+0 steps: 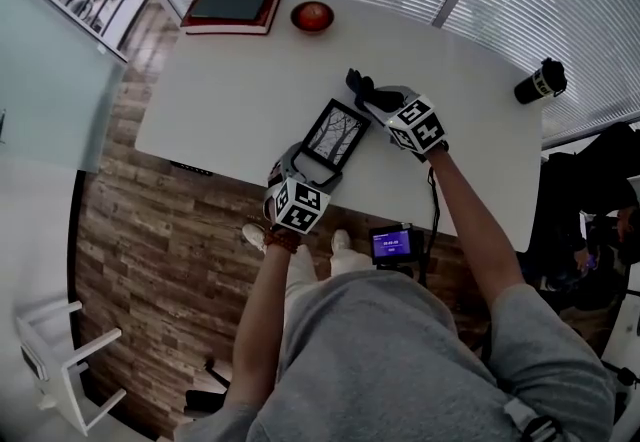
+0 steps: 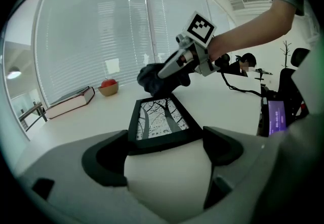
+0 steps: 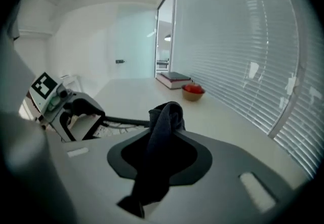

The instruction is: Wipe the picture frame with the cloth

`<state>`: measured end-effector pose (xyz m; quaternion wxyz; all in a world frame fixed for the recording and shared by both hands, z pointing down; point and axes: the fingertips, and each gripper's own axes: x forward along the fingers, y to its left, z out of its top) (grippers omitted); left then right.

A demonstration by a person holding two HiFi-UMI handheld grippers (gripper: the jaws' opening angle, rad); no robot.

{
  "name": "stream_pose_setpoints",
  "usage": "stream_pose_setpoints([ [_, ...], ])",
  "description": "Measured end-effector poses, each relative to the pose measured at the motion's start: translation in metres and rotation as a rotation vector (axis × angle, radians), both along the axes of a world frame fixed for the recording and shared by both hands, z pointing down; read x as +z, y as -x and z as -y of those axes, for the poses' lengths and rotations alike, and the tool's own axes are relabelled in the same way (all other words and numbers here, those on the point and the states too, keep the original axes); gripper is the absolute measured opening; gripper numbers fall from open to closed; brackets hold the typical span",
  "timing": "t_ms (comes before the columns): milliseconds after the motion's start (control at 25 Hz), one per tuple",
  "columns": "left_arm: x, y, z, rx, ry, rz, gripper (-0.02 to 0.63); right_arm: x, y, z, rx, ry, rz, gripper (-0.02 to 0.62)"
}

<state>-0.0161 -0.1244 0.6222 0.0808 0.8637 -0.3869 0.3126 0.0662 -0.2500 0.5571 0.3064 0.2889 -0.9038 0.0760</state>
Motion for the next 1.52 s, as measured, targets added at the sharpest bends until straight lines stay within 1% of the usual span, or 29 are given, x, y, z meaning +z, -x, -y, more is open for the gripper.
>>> stream_pose_setpoints([
  [40, 0.0, 0.0, 0.0, 0.001, 0.0, 0.0, 0.472, 0.012, -0.001, -0.004, -0.009, 0.047, -0.01, 0.098],
  [120, -0.001, 0.0, 0.001, 0.002, -0.002, 0.0, 0.472, 0.031, 0.003, -0.015, -0.021, 0.146, 0.014, 0.1],
  [160, -0.001, 0.0, 0.0, 0.001, -0.001, -0.001, 0.472, 0.039, 0.006, -0.022, -0.028, 0.178, 0.018, 0.1],
  [240, -0.001, 0.0, 0.001, 0.001, -0.001, -0.002, 0.472, 0.046, 0.011, -0.03, -0.027, 0.182, 0.013, 0.1],
  [320, -0.001, 0.0, 0.002, 0.002, -0.002, -0.002, 0.472, 0.046, 0.012, -0.033, -0.002, 0.185, 0.027, 0.098],
  [440, 0.0, 0.001, 0.0, 0.001, 0.002, -0.003, 0.472, 0.045, 0.016, -0.043, 0.018, 0.237, 0.068, 0.095],
  [600, 0.001, 0.003, 0.001, 0.002, 0.001, -0.003, 0.474, 0.047, 0.03, -0.061, -0.025, 0.246, 0.06, 0.092],
  [840, 0.001, 0.001, 0.001, -0.002, 0.002, -0.002, 0.472, 0.053, 0.057, -0.087, -0.085, 0.307, 0.089, 0.091],
  [1080, 0.001, 0.002, -0.001, 0.001, 0.003, -0.002, 0.472, 0.051, 0.067, -0.103, -0.092, 0.345, 0.144, 0.091],
  [1360, 0.002, 0.001, 0.0, -0.002, 0.005, -0.002, 0.472, 0.053, 0.086, -0.132, -0.169, 0.38, 0.128, 0.091],
  [1520, 0.003, 0.001, -0.001, -0.002, 0.006, -0.001, 0.472, 0.053, 0.087, -0.135, -0.174, 0.412, 0.135, 0.091],
])
